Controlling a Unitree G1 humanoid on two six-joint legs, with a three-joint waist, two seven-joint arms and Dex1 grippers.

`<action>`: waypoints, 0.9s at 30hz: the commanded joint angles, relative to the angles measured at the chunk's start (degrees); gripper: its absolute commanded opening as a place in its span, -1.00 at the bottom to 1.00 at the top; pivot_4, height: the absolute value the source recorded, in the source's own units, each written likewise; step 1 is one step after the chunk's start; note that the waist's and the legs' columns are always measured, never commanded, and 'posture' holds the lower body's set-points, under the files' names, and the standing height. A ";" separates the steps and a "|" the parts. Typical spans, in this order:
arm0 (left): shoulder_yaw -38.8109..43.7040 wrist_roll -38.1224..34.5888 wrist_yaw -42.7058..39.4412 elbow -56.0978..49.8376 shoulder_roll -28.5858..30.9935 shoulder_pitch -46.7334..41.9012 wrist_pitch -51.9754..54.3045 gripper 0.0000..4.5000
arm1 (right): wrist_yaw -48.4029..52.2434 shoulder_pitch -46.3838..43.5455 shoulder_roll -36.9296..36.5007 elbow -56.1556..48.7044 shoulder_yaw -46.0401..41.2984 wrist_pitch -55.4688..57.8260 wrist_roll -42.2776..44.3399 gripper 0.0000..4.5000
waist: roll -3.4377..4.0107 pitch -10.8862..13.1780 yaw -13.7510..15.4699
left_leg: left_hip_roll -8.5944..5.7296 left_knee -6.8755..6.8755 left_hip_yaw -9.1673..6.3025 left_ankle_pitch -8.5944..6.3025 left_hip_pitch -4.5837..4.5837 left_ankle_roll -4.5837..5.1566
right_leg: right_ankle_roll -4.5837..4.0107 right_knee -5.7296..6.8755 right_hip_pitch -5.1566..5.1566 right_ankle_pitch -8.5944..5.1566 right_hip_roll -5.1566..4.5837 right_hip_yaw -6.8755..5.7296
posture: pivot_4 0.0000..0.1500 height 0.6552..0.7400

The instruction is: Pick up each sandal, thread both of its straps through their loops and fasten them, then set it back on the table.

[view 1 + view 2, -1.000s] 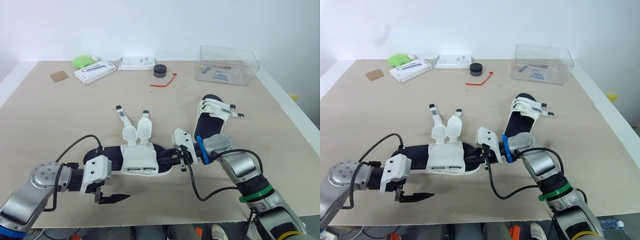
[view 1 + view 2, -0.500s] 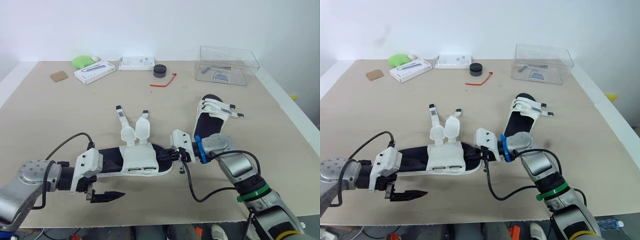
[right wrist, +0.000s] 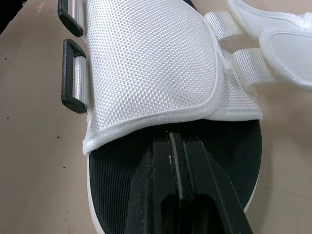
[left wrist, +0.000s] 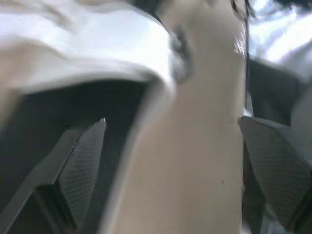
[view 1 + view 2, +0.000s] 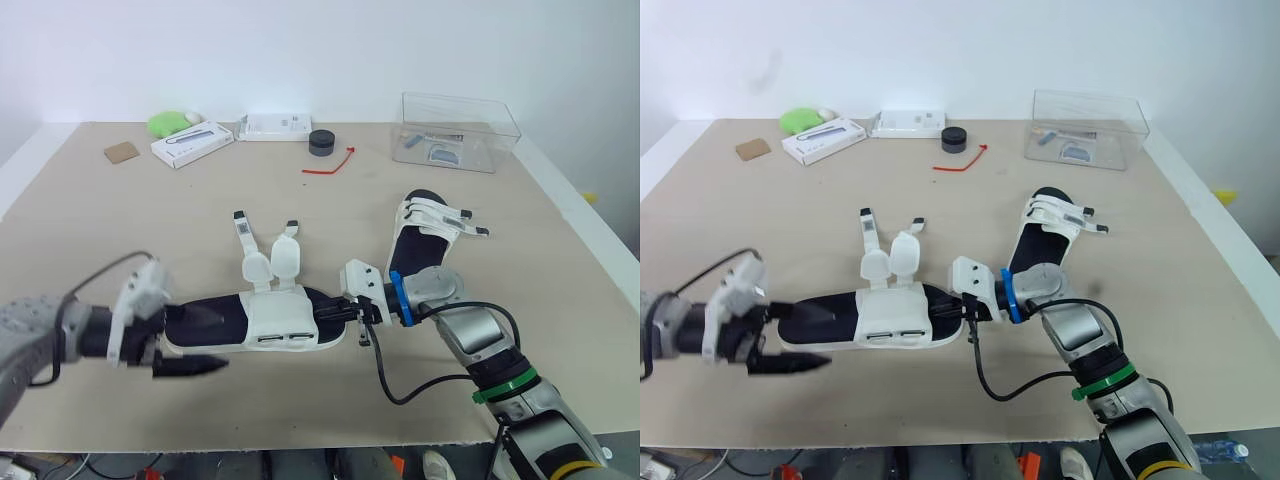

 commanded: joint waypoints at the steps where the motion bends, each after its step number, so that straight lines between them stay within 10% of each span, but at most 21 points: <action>1: 0.95 -3.49 2.68 1.81 -0.87 -2.56 5.40 1.00 | 0.32 -0.34 -0.26 -0.51 0.16 -0.44 -0.38 -0.98 | 0.01 0.00 -0.08 | -0.01 -0.01 0.02 -0.01 0.01 0.00 | 0.01 0.00 0.00 -0.01 -0.02 0.03 | 1.00 1.00; 12: 3.30 -4.94 27.92 24.19 -19.76 -19.41 21.31 1.00 | 0.42 0.12 -0.90 -1.75 0.26 -0.87 -0.69 -0.98 | -0.18 -0.07 0.00 | -0.09 0.09 -0.09 0.03 -0.05 -0.09 | 0.04 0.08 0.02 0.04 -0.05 0.05 | 1.00 1.00; 27: 2.25 0.49 29.89 49.79 -29.19 -36.98 22.12 1.00 | -0.05 0.01 -1.16 -2.53 0.31 -0.96 -1.18 -0.98 | -0.21 -0.08 -0.03 | -0.22 0.13 -0.24 0.11 -0.08 -0.23 | 0.04 0.22 0.02 0.14 -0.17 0.01 | 1.00 1.00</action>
